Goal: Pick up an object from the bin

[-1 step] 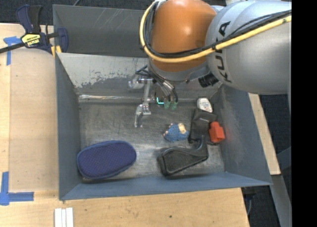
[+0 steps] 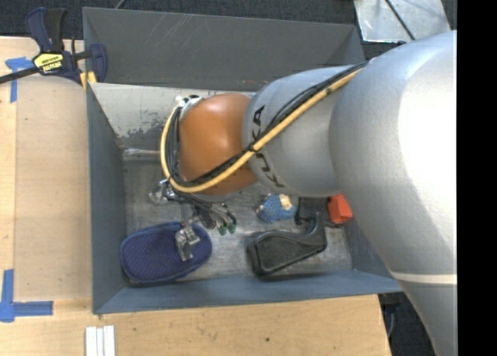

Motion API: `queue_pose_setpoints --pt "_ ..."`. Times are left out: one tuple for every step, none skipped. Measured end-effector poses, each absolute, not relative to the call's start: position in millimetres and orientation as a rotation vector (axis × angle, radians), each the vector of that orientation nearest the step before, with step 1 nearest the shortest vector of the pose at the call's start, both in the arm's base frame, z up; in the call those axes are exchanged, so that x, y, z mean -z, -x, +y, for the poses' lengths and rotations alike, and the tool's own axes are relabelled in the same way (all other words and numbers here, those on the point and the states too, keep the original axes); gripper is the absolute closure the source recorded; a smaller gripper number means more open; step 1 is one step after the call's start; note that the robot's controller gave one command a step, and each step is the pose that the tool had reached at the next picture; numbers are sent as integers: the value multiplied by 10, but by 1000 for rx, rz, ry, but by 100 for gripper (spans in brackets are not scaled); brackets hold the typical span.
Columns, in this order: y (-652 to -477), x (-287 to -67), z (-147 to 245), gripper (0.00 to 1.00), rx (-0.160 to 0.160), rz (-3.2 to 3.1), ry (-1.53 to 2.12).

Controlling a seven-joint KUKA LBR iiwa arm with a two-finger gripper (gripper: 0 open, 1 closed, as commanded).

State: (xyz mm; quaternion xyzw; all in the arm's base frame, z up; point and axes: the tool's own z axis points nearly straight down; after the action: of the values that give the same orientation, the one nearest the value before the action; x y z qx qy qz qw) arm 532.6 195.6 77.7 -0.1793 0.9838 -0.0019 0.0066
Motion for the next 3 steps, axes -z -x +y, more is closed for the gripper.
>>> queue_pose_setpoints --pt "-5077 -1028 2358 0 6 2792 1414" --pt "-4936 -1117 2331 0 1 2512 1868" --pt "-4916 -805 2283 0 11 2581 1745"
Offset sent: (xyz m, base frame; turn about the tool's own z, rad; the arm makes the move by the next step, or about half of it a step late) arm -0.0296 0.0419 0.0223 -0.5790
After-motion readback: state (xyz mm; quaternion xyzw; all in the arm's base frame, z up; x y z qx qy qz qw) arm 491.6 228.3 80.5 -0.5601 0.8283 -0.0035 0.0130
